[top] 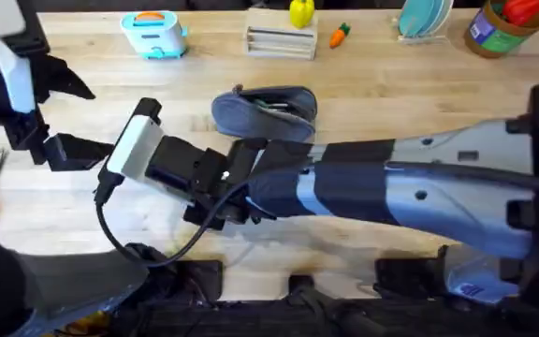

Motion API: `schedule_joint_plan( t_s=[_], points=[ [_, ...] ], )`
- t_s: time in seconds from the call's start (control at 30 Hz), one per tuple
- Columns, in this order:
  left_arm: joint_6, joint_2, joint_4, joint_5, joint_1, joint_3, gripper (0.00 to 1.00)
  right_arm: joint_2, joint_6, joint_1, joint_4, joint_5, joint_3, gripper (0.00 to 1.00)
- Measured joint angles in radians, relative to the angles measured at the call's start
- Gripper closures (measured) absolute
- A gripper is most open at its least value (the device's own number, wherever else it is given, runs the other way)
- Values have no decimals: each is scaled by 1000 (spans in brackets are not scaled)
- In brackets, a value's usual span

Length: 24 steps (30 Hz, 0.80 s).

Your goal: Unzip the bag, pick up the pens from the table one at a time and place them inside, then zip the bag closed.

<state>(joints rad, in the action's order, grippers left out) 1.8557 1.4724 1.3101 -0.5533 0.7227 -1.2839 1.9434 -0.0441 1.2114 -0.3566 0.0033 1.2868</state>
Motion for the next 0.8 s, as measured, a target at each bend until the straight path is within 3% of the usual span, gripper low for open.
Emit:
schedule_joint_plan(
  t_s=[0.27, 0.57, 0.8],
  points=[
    [0, 0, 1, 0, 0, 0, 7, -52, -29, -21, -149, -16, -2, 962],
    [0, 0, 19, -2, 0, 0, 7, -347, -163, -220, -152, -20, 0, 968],
    [0, 0, 17, -80, -3, 0, 7, -420, -336, -393, -159, -19, 0, 968]
  ],
)
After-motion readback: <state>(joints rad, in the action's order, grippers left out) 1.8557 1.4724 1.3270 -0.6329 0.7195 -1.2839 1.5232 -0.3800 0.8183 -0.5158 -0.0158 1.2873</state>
